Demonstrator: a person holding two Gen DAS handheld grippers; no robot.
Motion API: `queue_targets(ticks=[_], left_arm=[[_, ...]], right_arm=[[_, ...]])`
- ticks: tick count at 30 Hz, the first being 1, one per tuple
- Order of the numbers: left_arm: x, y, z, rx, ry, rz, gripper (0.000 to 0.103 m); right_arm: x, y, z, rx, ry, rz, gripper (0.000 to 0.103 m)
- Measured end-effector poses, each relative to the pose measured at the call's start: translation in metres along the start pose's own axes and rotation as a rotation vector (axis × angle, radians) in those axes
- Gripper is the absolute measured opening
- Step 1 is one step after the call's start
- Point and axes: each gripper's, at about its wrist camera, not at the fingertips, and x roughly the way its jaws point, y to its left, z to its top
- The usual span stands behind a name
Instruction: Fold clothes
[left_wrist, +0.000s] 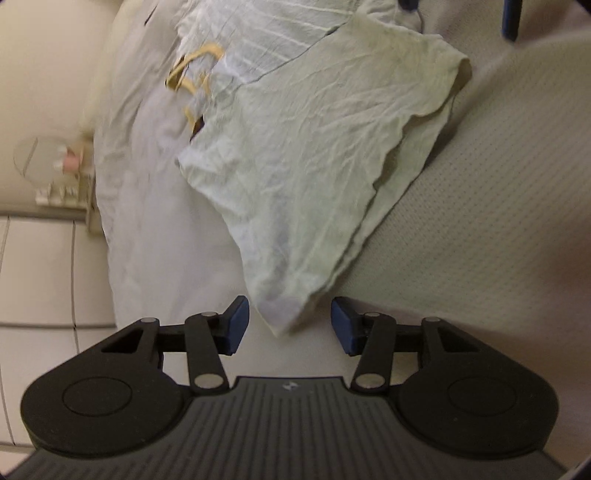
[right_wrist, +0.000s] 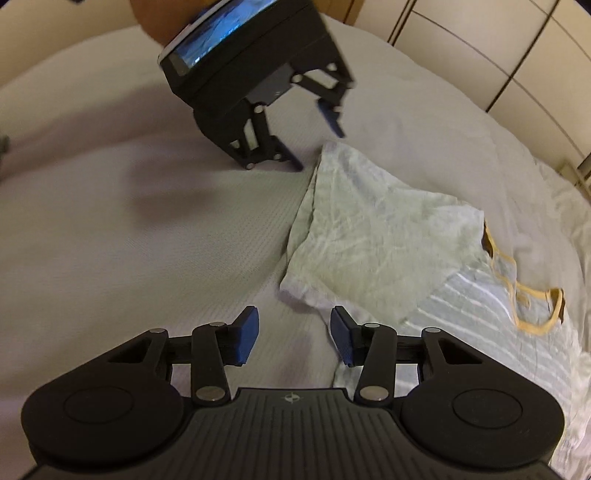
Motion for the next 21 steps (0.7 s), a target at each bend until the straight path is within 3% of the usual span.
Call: queue_targets(ticks=[6,10,11,13,15,18,21], left_arm=[[0.004,0.006,0.001,0.039,-0.031,0.002,0.02],[0.001,0.015,0.004,0.019,-0.035,-0.004,0.009],[0.003,0.016,0.005,0.015,-0.033,-0.009,0.007],[0.002,0.018,0.009,0.0,-0.028,-0.02,0.004],[-0.001,0.025,0.013,-0.023,-0.022,-0.029,0.003],[-0.005,0.039,0.021,-0.059,-0.012,-0.041,0.003],[-0.008,0.066,0.034,-0.149,-0.009,-0.051,0.004]], right_arm=[[0.02,0.006,0.009,-0.06,-0.004,-0.048,0.045],[0.029,0.005,0.011,-0.086,-0.001,-0.05,0.043],[0.029,0.004,0.011,-0.085,-0.008,-0.05,0.04],[0.028,0.001,0.011,-0.075,-0.024,-0.044,0.019],[0.024,-0.007,0.012,-0.024,-0.041,-0.013,0.01],[0.017,-0.022,0.015,0.072,-0.071,0.04,0.007],[-0.002,-0.058,0.009,0.324,-0.139,0.142,0.007]])
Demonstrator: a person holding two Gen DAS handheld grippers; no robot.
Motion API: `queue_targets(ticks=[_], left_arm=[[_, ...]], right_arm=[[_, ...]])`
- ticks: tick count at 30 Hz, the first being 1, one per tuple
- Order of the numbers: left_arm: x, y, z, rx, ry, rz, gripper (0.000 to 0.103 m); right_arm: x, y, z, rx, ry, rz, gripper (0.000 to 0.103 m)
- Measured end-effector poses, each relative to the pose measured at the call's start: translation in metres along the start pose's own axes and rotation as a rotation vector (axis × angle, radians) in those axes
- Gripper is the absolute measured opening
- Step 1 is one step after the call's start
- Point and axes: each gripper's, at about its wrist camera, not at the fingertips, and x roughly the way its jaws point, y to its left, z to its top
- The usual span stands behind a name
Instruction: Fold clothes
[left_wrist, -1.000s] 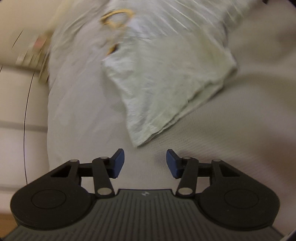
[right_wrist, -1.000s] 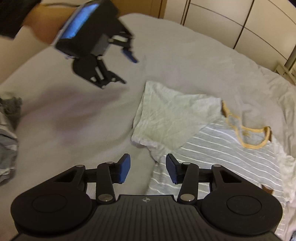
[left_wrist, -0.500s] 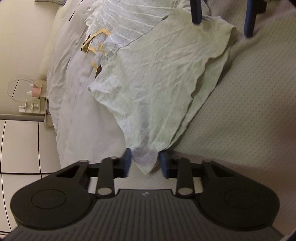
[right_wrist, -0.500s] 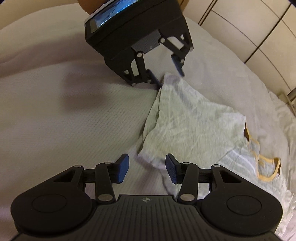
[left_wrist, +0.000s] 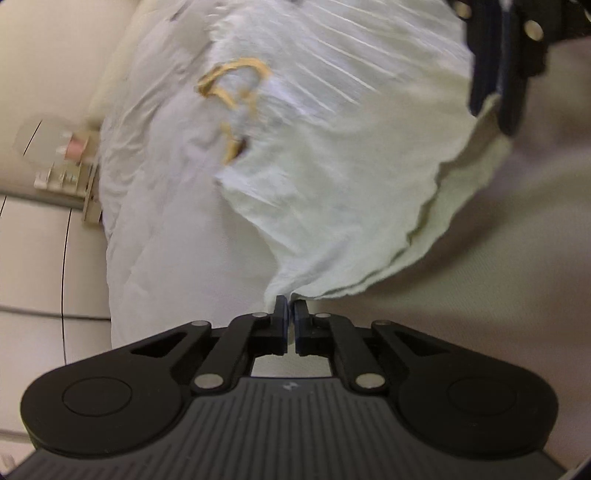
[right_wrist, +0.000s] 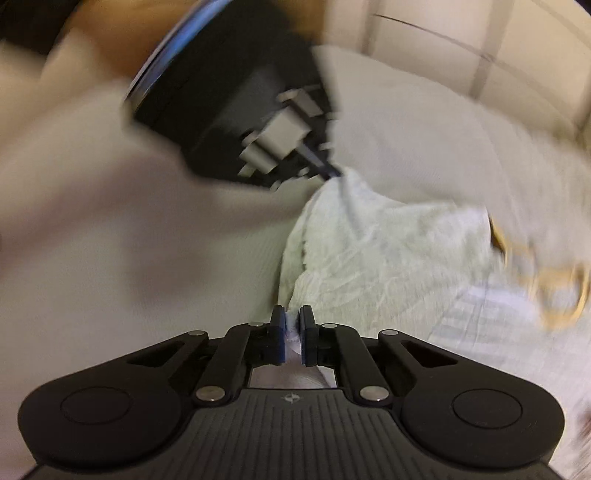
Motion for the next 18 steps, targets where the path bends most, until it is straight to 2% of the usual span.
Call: queue_targets(ticks=[4,8,11,12,15,18], left_arm=[[0.007,0.031,0.026,-0.109,0.002,-0.05,0.005],[0.023,0.048,0.054,-0.195,0.016,-0.081,0.012],[0.034,0.061,0.065,-0.328,0.041,-0.067,0.027],[0.036,0.066,0.066,-0.384,0.049,-0.064,0.032],[0.034,0.077,0.058,-0.536,0.078,-0.046,0.034],[0.032,0.081,0.042,-0.708,0.102,-0.08,0.035]], right_arm=[[-0.025,-0.046,-0.006,0.323,-0.066,0.064,0.007],[-0.025,-0.082,-0.022,0.545,-0.05,0.076,0.007],[-0.018,-0.1,-0.034,0.655,-0.025,0.077,0.012],[-0.017,-0.104,-0.037,0.677,-0.018,0.074,0.017],[-0.017,-0.112,-0.045,0.711,0.004,0.071,0.025],[-0.023,-0.115,-0.053,0.721,0.005,0.055,0.027]])
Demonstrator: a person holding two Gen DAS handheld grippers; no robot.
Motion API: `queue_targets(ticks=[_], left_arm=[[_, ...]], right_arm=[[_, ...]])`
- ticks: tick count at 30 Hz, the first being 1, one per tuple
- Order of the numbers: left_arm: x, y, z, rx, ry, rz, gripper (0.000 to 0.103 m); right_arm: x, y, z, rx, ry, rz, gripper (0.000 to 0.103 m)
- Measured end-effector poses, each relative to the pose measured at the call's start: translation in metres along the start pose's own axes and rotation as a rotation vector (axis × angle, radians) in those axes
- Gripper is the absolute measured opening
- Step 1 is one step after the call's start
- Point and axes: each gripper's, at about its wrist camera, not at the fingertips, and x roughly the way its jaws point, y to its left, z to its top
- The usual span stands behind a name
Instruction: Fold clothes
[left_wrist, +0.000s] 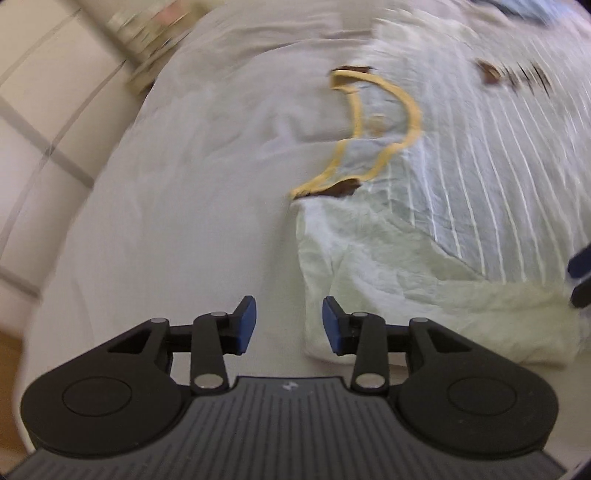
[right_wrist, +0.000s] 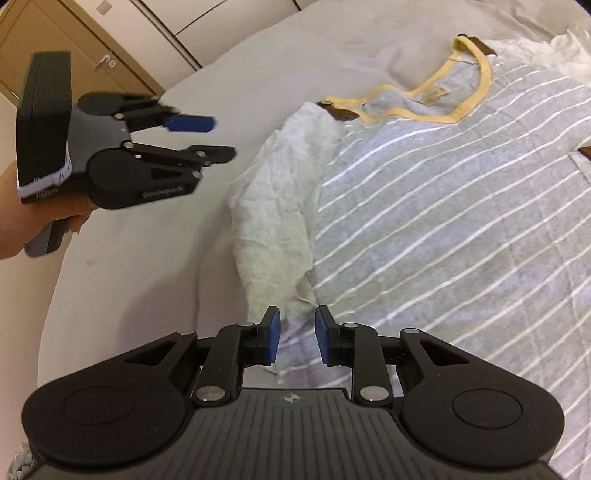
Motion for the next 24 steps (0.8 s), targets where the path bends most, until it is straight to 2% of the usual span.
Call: queue_targets(ticks=[3,5,7,10,13,17,24], left_arm=[[0.003,0.01,-0.009,-0.154,0.016,-0.072,0.035],[0.008,0.009,-0.013,-0.213,0.019,-0.111,0.035],[0.017,0.006,-0.016,-0.228,0.03,-0.114,0.035],[0.033,0.003,-0.019,-0.229,0.061,-0.078,0.035],[0.047,0.005,-0.023,-0.243,0.09,-0.031,0.035],[0.047,0.012,-0.029,-0.293,0.089,-0.003,0.039],[0.013,0.02,-0.035,-0.415,0.082,0.05,0.036]], right_arm=[[-0.009,0.002,-0.002,-0.035,-0.038,-0.016,0.027],[-0.014,0.005,-0.003,-0.065,-0.068,-0.026,0.027],[-0.015,0.012,-0.004,-0.117,-0.08,0.004,0.027],[-0.009,0.026,-0.005,-0.207,-0.08,0.077,0.027],[0.012,0.031,-0.006,-0.259,-0.055,0.077,0.027],[0.038,0.019,-0.011,-0.192,0.056,0.062,0.027],[0.019,0.011,-0.027,-0.166,0.113,0.074,0.027]])
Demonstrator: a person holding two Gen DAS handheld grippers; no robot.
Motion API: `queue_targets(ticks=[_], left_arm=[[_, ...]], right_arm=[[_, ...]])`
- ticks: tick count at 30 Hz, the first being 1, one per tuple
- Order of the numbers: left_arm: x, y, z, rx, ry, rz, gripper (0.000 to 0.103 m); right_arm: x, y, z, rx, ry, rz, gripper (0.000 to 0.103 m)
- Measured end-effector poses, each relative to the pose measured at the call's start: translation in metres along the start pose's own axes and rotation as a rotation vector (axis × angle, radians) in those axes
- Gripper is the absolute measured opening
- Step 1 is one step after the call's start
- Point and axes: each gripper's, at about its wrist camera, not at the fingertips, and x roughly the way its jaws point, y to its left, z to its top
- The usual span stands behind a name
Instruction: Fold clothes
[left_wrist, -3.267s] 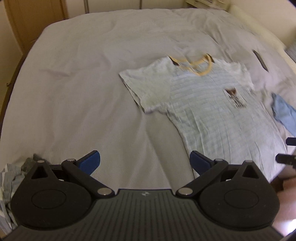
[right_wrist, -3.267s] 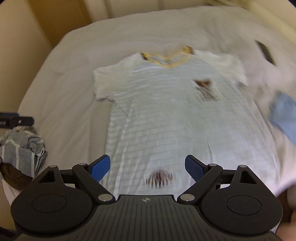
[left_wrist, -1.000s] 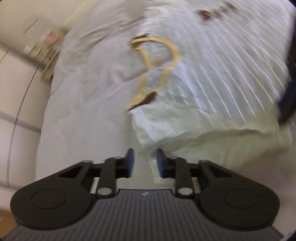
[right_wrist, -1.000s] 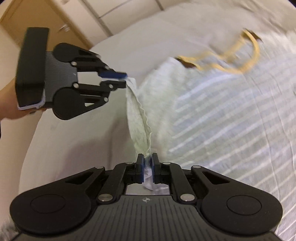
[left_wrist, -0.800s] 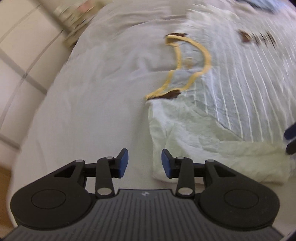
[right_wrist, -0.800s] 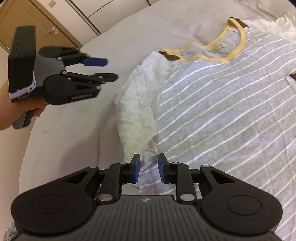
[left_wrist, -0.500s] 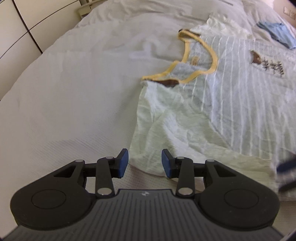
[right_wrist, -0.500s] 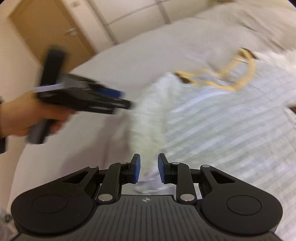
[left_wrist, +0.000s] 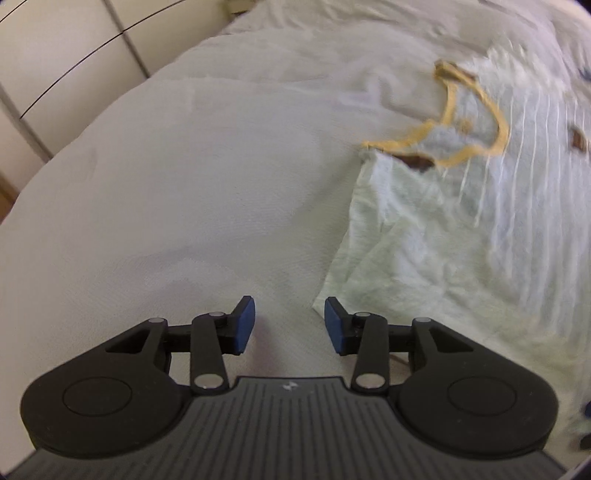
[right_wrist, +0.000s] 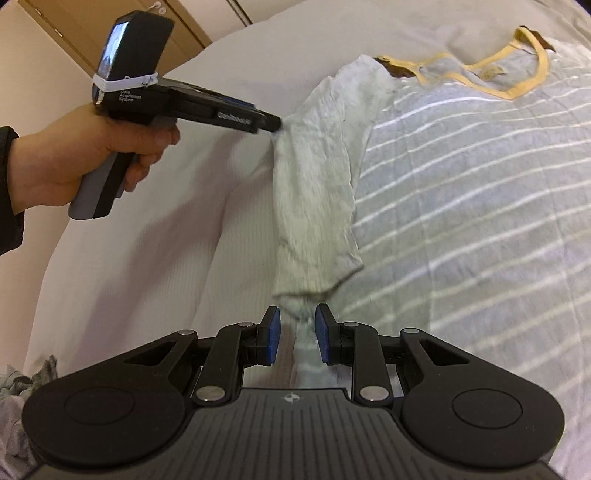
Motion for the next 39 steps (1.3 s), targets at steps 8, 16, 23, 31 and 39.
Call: queue_targets(ticks=[8,16,23,31,39], left_arm=[[-0.055,-0.077,-0.029,-0.05,0.024,-0.123,0.036],[-0.073,-0.131,-0.065,-0.065,0.147,-0.006,0.034],[-0.134,-0.139,-0.057,-0.213,0.117,0.058,0.036],[-0.166,-0.192,-0.023,-0.236,0.025,0.005,0.041],[-0.168,-0.29,0.055,-0.117,-0.053,-0.046,0.064]], right_arm=[[-0.053,-0.006,-0.017,0.036,-0.009,-0.01,0.036],[-0.101,-0.046,-0.033,0.017,0.018,-0.039,0.038],[-0.147,-0.078,-0.026,-0.045,0.013,-0.079,0.043],[-0.216,-0.095,-0.017,-0.05,-0.075,-0.191,0.046],[-0.3,-0.139,0.013,0.004,-0.205,-0.307,0.05]])
